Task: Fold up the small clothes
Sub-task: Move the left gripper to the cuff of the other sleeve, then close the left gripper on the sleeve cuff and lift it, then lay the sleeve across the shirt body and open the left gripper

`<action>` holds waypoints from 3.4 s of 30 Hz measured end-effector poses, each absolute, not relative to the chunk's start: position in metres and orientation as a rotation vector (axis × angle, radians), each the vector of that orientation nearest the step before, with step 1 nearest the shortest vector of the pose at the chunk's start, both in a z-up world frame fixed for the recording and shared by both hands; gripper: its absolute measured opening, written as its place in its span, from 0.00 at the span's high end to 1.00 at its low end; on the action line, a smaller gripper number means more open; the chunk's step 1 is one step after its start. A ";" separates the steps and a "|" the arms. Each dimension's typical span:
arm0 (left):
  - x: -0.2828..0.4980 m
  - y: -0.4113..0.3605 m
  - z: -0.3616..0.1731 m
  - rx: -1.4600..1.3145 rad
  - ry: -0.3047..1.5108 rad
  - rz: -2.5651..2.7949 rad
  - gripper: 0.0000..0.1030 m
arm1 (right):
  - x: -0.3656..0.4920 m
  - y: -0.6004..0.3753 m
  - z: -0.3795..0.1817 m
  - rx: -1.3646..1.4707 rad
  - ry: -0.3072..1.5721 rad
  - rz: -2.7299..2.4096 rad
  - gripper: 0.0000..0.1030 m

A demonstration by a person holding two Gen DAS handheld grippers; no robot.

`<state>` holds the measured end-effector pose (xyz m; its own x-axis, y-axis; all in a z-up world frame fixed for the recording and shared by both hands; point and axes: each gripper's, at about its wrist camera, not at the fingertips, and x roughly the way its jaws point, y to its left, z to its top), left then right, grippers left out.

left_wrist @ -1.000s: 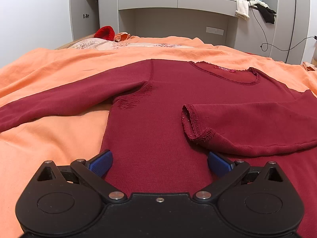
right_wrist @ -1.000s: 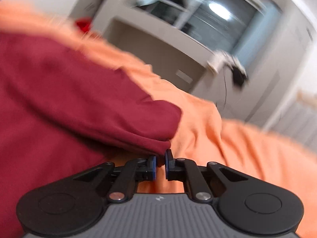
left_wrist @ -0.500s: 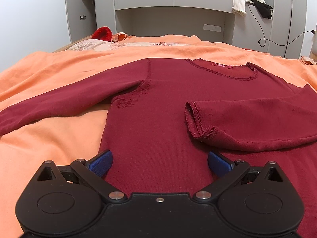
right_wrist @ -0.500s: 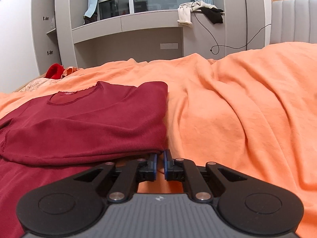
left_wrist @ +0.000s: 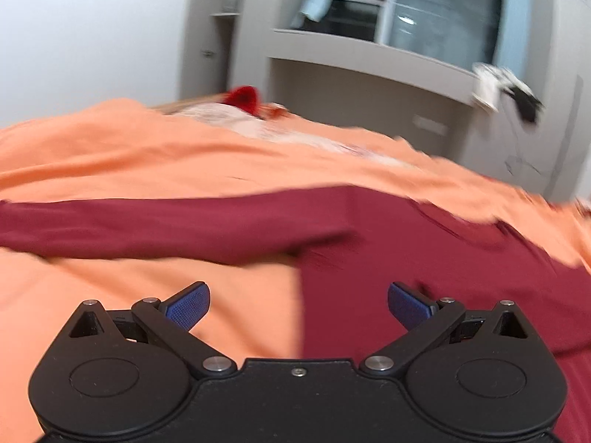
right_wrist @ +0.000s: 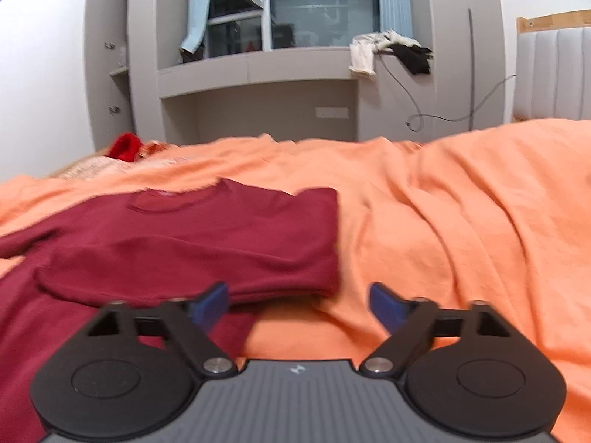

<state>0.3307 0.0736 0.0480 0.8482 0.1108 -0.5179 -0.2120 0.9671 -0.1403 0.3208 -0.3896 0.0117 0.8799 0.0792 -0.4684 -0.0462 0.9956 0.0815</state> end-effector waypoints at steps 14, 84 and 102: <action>0.299 0.246 0.035 -0.624 0.476 0.463 0.01 | 0.295 -0.333 0.017 0.097 0.454 0.381 0.00; 0.287 -0.073 0.006 0.173 0.485 -0.532 0.64 | 0.295 -0.353 0.003 0.233 0.504 0.319 0.00; 0.349 0.057 0.038 -0.219 0.496 -0.121 0.08 | 0.310 -0.296 0.013 -0.058 0.470 0.357 0.00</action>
